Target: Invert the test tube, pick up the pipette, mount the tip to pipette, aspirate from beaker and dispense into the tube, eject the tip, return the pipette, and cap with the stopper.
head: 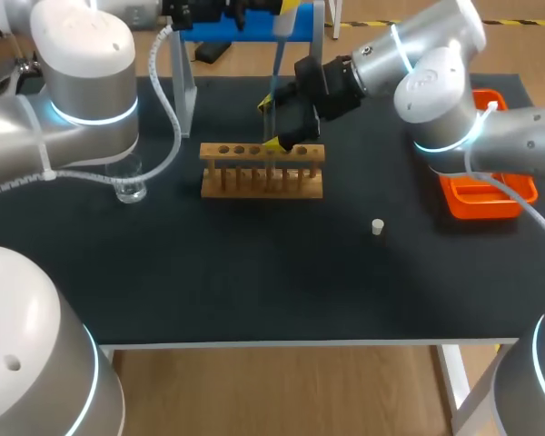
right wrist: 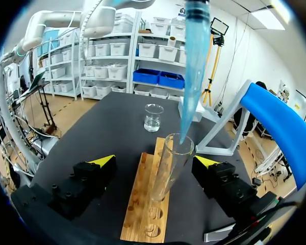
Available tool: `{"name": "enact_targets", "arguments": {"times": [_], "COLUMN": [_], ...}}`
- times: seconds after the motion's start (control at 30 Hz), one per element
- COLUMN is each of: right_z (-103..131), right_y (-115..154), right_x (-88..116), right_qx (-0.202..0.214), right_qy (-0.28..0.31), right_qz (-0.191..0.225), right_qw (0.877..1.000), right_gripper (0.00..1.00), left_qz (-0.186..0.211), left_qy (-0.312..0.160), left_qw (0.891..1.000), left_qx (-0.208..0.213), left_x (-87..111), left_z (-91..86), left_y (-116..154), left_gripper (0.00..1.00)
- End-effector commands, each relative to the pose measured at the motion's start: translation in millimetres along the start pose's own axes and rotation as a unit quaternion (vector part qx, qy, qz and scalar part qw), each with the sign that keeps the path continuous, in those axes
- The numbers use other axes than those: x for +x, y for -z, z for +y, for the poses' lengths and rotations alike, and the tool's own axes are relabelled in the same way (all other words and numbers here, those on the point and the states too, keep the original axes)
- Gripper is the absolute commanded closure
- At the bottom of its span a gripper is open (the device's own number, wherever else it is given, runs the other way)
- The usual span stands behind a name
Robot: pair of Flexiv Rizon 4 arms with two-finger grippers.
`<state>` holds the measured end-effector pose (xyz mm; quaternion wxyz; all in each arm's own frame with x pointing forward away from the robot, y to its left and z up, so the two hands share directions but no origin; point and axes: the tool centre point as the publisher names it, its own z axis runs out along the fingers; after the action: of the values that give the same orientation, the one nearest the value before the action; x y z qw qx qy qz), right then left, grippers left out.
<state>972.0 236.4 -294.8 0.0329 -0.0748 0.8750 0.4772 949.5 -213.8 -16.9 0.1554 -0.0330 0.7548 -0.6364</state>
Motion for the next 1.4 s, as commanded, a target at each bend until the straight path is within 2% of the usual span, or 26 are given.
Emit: {"name": "enact_targets", "arguments": {"times": [0.03, 0.37, 0.67, 0.87, 1.07, 1.4], "right_z": [0.6, 0.6, 0.6, 0.6, 0.6, 0.6], "right_y": [1.4, 1.4, 1.4, 1.4, 1.4, 1.4], "right_x": [0.1, 0.1, 0.1, 0.1, 0.1, 0.1], "right_qx": [0.002, 0.002, 0.002, 0.002, 0.002, 0.002], "right_qy": [0.0, 0.0, 0.0, 0.0, 0.0, 0.0], "right_qz": [0.001, 0.001, 0.001, 0.001, 0.001, 0.001], "right_qw": [1.0, 1.0, 1.0, 1.0, 1.0, 1.0], "right_gripper": [0.0, 0.0, 0.0, 0.0, 0.0, 0.0], "left_qz": [-0.004, -0.01, -0.034, -0.053, -0.052, -0.052], "left_qy": [0.0, -0.003, -0.001, 0.016, 0.028, 0.056], "left_qw": [1.0, 1.0, 0.999, 0.998, 0.998, 0.997], "left_qx": [-0.003, -0.006, -0.011, -0.015, -0.023, -0.003], "left_x": [2.0, 6.5, 19.8, 39.9, 63.6, 94.6], "left_z": [-4.0, -6.8, -3.8, 10.6, 25.5, 56.1], "left_y": [1.9, 5.7, 26.7, 44.7, 55.9, 65.1], "left_gripper": [1.0, 1.0, 1.0, 1.0, 1.0, 1.0]}}
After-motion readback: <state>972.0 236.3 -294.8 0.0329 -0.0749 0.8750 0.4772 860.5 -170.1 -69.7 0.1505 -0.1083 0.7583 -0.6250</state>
